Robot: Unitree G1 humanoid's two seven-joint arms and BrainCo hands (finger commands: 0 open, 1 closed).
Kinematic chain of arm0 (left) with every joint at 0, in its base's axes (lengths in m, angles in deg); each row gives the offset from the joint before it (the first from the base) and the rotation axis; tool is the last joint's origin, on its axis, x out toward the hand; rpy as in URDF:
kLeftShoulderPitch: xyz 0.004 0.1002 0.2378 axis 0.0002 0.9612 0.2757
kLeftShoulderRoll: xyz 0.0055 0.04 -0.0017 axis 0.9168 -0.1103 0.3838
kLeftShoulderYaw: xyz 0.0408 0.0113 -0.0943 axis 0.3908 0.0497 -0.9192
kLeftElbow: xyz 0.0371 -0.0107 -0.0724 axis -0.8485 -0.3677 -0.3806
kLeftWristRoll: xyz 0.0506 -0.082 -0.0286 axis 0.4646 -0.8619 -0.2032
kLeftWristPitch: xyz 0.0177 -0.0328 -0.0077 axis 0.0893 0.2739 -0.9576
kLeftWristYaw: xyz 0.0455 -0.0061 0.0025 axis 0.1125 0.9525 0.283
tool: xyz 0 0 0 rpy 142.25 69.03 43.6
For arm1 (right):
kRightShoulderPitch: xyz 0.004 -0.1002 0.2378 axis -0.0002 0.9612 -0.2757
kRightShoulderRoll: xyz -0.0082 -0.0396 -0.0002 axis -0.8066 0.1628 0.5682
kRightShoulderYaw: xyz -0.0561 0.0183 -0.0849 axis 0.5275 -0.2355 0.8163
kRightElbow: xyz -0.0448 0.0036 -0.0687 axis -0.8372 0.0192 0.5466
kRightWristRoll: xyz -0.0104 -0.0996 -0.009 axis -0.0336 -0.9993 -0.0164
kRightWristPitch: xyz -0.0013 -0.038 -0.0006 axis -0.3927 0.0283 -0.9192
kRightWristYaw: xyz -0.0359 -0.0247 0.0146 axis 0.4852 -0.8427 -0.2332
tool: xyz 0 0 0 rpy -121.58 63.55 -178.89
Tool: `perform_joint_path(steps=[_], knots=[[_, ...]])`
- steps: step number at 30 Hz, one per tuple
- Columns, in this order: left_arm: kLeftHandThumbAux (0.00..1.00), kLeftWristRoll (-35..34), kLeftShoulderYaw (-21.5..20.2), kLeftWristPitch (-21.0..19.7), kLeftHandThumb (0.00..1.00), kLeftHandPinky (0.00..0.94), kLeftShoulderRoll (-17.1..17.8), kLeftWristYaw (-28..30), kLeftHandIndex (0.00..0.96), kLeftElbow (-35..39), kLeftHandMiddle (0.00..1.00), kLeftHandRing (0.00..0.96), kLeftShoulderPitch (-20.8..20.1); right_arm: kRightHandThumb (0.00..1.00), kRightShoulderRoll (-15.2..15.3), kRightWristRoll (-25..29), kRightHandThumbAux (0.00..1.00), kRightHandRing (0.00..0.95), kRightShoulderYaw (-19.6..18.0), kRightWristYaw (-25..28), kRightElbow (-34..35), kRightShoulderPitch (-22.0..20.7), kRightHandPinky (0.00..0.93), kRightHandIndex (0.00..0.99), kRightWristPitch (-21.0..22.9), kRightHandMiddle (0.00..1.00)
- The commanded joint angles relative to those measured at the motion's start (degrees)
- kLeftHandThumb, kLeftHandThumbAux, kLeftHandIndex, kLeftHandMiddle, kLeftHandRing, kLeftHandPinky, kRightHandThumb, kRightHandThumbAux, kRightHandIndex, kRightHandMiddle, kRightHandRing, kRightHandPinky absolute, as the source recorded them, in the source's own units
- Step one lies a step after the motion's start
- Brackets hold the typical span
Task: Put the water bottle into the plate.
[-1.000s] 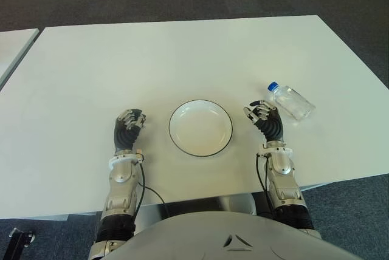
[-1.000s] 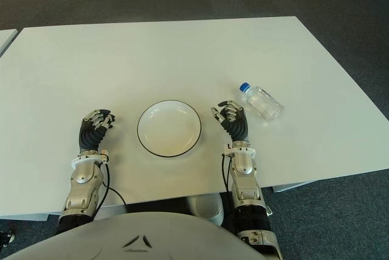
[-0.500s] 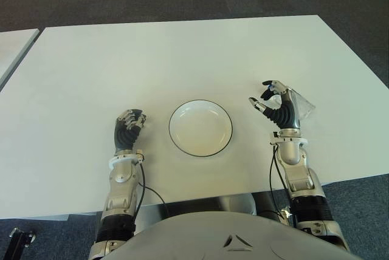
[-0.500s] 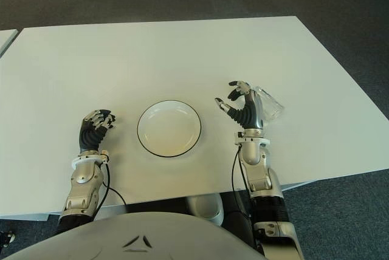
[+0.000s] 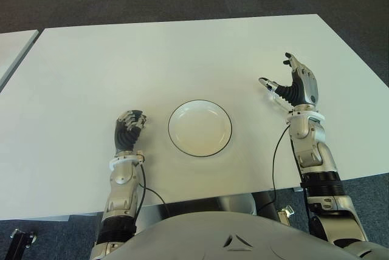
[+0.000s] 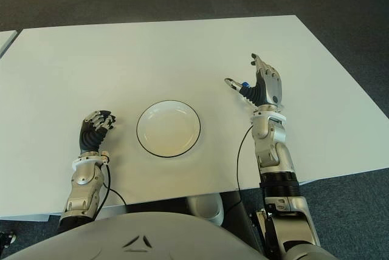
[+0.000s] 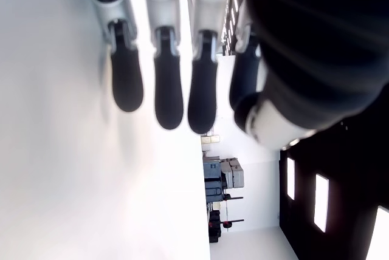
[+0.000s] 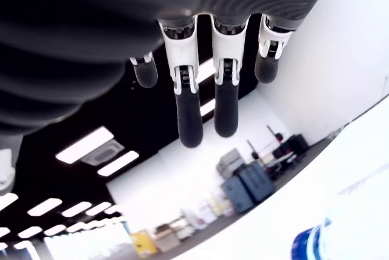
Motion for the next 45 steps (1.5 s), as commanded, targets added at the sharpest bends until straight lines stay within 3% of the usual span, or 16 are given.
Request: perform_joint_path(steps=[1,6,12,26,37,45], knots=[[0.718,0.39,0.28,-1.68,0.704,0.479,-0.35,0.25,0.427,-0.54,0.49,0.484,1.45,0.617,0.55,-2.9,0.258,0.0,1.5,4.39,0.91,-1.0,0.0,0.0,8.12,0.0],[0.718,0.34,0.47,-1.83,0.705,0.477,-0.6,0.36,0.427,0.01,0.488,0.481,1.8,0.62,1.29,-3.2,0.234,0.0,2.04,7.21,-0.23,-3.1,0.0,0.0,12.98,0.0],[0.717,-2.53,0.2,-1.73,0.705,0.49,-1.11,2.46,0.427,0.36,0.495,0.49,1.92,0.62,2.13,-1.94,0.211,0.0,3.56,8.33,-11.91,-10.15,0.0,0.0,16.37,0.0],[0.716,-4.93,-0.34,-1.09,0.706,0.482,-1.28,4.37,0.427,0.05,0.496,0.481,1.65,0.558,2.32,2.74,0.214,0.0,8.24,2.52,-44.73,-21.67,0.0,0.0,10.06,0.0],[0.716,-5.33,-0.55,-1.04,0.706,0.482,-1.46,4.2,0.428,0.6,0.499,0.479,2.14,0.526,1.94,5.29,0.223,0.0,11.77,1.13,-58.0,-25.22,0.0,0.0,7.6,0.0],[0.716,-5.16,-0.55,-0.99,0.706,0.481,-1.14,4.36,0.428,0.88,0.493,0.479,2.42,0.53,1.45,6.36,0.227,0.0,13.89,1.07,-63.62,-26.25,0.0,0.0,7.05,0.0]])
